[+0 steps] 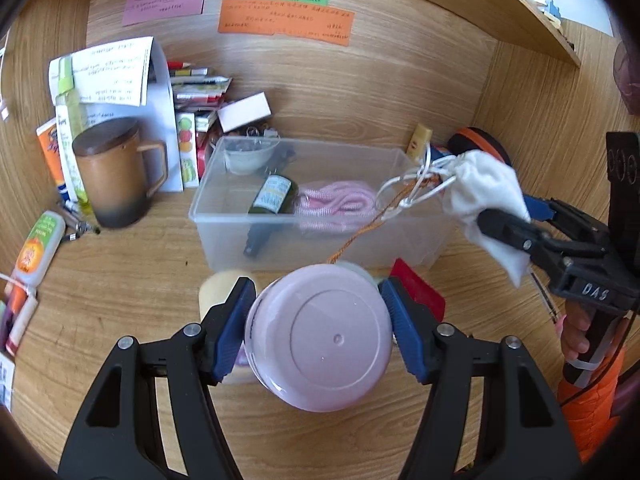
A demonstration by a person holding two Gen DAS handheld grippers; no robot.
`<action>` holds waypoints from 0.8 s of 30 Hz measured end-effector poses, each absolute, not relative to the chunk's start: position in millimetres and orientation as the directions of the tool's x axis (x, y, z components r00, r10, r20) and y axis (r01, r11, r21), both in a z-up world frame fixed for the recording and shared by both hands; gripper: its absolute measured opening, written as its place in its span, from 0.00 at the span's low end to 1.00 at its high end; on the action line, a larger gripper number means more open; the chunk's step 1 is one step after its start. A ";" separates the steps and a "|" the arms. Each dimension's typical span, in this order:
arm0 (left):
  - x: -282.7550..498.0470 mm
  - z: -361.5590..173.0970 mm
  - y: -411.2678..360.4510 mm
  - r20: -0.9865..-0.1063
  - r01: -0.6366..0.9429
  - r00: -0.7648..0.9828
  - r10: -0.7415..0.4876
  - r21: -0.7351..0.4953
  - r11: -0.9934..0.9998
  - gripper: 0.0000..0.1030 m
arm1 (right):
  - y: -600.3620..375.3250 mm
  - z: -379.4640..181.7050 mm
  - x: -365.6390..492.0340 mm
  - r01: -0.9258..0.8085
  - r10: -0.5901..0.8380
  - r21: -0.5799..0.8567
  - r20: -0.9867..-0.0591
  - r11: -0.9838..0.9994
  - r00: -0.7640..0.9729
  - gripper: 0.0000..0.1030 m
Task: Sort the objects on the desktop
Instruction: 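Carry the white pouch and pink container into the clear box and release both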
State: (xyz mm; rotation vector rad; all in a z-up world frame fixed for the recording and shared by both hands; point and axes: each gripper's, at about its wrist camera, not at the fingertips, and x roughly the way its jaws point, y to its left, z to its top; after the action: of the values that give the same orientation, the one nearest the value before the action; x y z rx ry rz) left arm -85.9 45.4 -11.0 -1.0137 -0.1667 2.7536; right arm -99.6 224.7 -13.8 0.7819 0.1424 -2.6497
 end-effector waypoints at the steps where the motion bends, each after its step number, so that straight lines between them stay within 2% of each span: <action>1: -88.3 -8.7 44.5 -0.626 -0.152 -0.746 0.227 -0.172 -0.973 0.63 | 224.3 -13.9 -102.2 0.378 -0.316 0.000 -0.546 -0.926 -0.776 0.66; 6: -103.7 2.7 35.8 -0.617 -0.165 -0.750 0.237 -0.172 -0.971 0.63 | 222.0 -12.7 -114.7 0.374 -0.285 -0.046 -0.565 -0.926 -0.775 0.66; 24: -171.8 28.3 4.3 -0.595 -0.180 -0.766 0.246 -0.169 -0.969 0.63 | 212.0 -18.9 -162.6 0.366 -0.250 -0.068 -0.614 -0.928 -0.749 0.66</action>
State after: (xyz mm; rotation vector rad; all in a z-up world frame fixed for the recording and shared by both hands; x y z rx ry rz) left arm -171.8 4.3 28.3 -0.9475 -0.1500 2.7516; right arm -162.6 212.0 -18.9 0.8928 0.2626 -2.6504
